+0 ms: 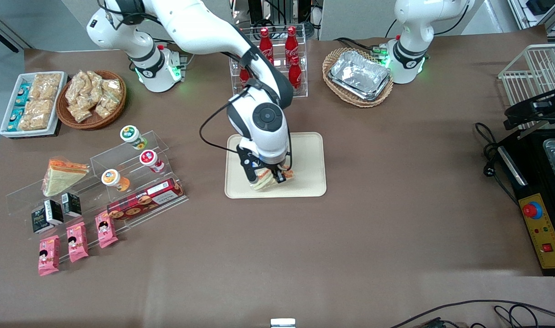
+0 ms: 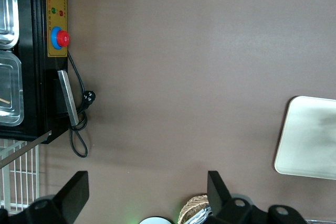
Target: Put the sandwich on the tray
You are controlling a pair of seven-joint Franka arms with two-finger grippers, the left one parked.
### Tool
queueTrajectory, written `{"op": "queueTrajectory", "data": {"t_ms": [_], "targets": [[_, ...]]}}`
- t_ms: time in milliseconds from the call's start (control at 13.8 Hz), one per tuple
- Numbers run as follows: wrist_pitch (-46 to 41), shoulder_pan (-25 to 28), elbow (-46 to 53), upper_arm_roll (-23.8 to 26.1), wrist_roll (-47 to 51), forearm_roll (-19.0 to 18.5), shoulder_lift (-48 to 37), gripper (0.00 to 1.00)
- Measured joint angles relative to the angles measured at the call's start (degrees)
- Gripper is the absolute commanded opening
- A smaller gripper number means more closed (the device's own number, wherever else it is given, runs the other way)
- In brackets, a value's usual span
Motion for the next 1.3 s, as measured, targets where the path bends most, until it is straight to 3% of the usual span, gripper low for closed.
{"op": "queueTrajectory", "data": {"t_ms": [289, 796, 941, 1303], "targets": [[3.75, 2.41, -1.95, 0.1, 3.65, 0.01, 1.88, 0.0], [7.48, 1.78, -2.51, -0.05, 7.15, 0.01, 4.46, 0.0], [7.83, 1.53, -2.51, -0.12, 7.47, 0.03, 4.51, 0.99], [8.0, 1.14, -2.51, -0.28, 8.44, 0.03, 4.75, 1.0]]}}
